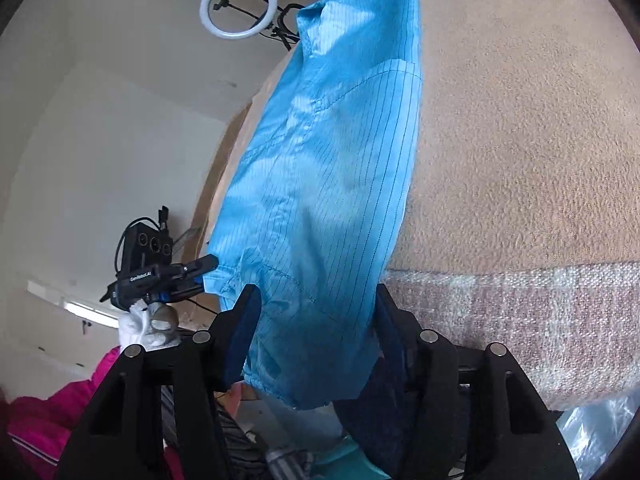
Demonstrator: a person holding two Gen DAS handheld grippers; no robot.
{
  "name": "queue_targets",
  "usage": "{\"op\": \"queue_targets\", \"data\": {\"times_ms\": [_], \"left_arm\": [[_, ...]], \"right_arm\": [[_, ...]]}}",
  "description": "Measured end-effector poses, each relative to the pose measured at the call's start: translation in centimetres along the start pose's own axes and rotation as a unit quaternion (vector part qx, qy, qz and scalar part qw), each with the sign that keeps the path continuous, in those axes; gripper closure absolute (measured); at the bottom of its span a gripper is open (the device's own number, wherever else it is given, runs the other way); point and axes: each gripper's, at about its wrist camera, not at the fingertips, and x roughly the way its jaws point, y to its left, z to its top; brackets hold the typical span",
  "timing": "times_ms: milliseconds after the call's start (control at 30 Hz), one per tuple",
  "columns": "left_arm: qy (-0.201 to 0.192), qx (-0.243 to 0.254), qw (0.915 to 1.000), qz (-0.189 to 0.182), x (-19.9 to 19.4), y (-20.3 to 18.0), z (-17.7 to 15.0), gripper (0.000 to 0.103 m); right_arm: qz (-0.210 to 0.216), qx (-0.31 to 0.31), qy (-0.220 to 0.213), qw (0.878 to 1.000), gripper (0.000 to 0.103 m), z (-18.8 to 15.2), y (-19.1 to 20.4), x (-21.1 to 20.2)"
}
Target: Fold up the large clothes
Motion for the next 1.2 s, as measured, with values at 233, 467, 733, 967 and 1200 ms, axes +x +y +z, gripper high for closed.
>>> {"op": "queue_targets", "data": {"times_ms": [233,467,733,967,1200], "left_arm": [[0.008,0.011,0.9994,0.031,0.4,0.5,-0.3,0.085],[0.0,0.009,0.9999,-0.008,-0.5,-0.8,-0.6,0.1],[-0.022,-0.015,0.996,-0.085,-2.5,-3.4,1.1,0.101],[-0.045,-0.02,0.9946,-0.091,-2.8,-5.7,5.3,0.102],[-0.065,-0.017,0.996,-0.06,-1.5,-7.6,10.4,0.102]], "right_arm": [[0.002,0.001,0.014,1.0,0.068,-0.3,0.2,1.0],[0.015,0.014,0.015,1.0,0.098,-0.1,0.7,1.2],[0.057,0.03,-0.027,0.998,0.1,1.9,3.3,-0.7],[0.061,0.045,-0.061,0.995,0.101,6.3,4.3,-2.0],[0.02,0.047,-0.082,0.995,0.101,12.8,4.4,-1.1]]}}
